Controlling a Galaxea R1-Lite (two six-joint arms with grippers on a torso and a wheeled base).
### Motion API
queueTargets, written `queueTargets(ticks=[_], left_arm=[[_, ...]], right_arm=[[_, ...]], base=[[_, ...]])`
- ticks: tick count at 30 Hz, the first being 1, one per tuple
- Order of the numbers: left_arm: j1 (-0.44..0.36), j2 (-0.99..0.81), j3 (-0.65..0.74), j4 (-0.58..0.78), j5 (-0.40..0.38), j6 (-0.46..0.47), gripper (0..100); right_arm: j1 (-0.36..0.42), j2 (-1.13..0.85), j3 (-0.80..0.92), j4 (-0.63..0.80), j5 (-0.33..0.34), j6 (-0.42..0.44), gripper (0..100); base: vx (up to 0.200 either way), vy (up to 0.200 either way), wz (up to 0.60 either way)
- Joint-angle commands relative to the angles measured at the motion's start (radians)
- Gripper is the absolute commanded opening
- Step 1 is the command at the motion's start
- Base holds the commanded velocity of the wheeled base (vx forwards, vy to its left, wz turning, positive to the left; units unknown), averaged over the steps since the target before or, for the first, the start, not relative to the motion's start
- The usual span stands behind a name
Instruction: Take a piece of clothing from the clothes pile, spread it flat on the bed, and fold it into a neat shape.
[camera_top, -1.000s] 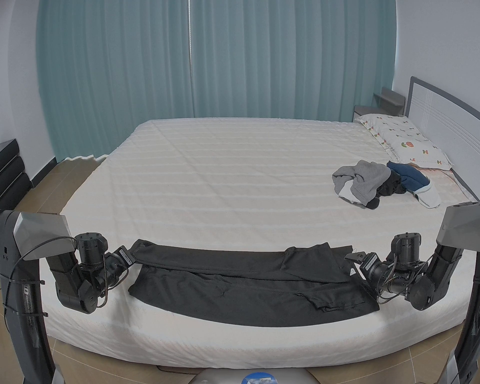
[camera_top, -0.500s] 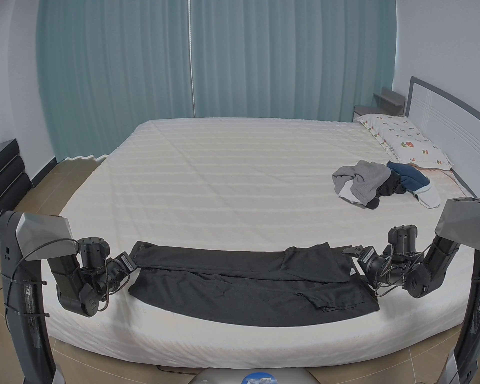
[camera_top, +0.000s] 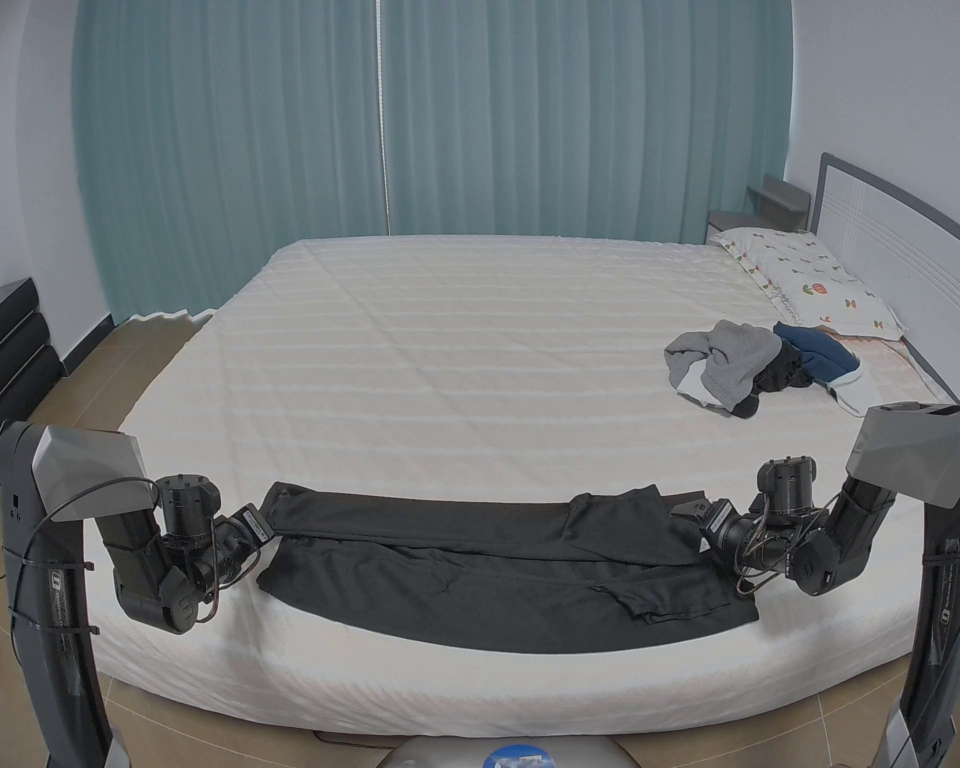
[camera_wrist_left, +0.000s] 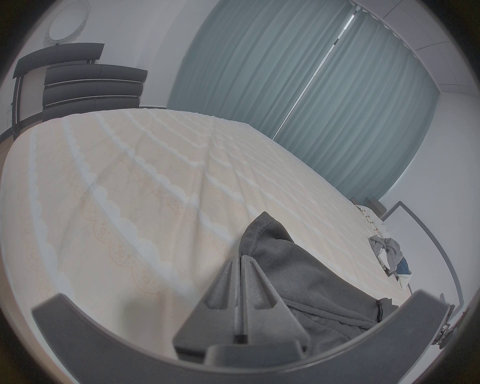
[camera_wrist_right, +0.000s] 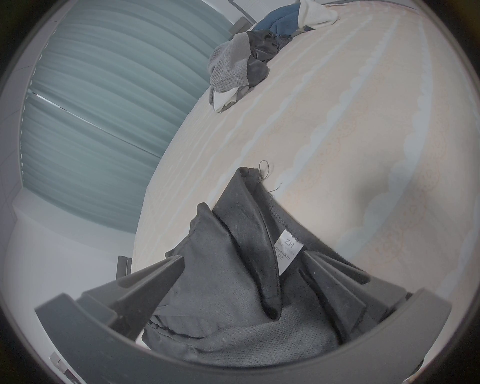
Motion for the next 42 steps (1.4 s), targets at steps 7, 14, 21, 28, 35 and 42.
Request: queueTargets(ticks=[7,14,21,28,35,42], left_arm=[[-0.021,0.000,0.006,0.001,0.002,0.000,0],[-0.020,0.001,-0.008,0.002,0.002,0.001,0],[-0.020,0.009,-0.019,0.002,0.002,0.001,0],[-0.021,0.007,-0.022,0.002,0.002,0.001,0],[-0.018,-0.002,-0.017,0.002,0.002,0.001,0],[-0.018,-0.042,0.006,0.031,0.011,0.008,0]], right_arm=[[-0.009,-0.005,0.016,-0.003,-0.009,-0.008,0],[-0.035,-0.039,0.038,-0.008,-0.012,-0.005,0],[-0.054,-0.054,0.053,-0.009,-0.017,-0.005,0],[-0.069,-0.053,0.061,-0.009,-0.043,-0.008,0],[-0.070,-0.054,0.078,-0.014,-0.045,-0.008,0],[-0.067,-0.045,0.081,-0.028,-0.046,-0.008,0]], base=[[0.000,0.000,0.00],[0.000,0.000,0.00],[0.000,0.000,0.00],[0.000,0.000,0.00],[0.000,0.000,0.00],[0.000,0.000,0.00]])
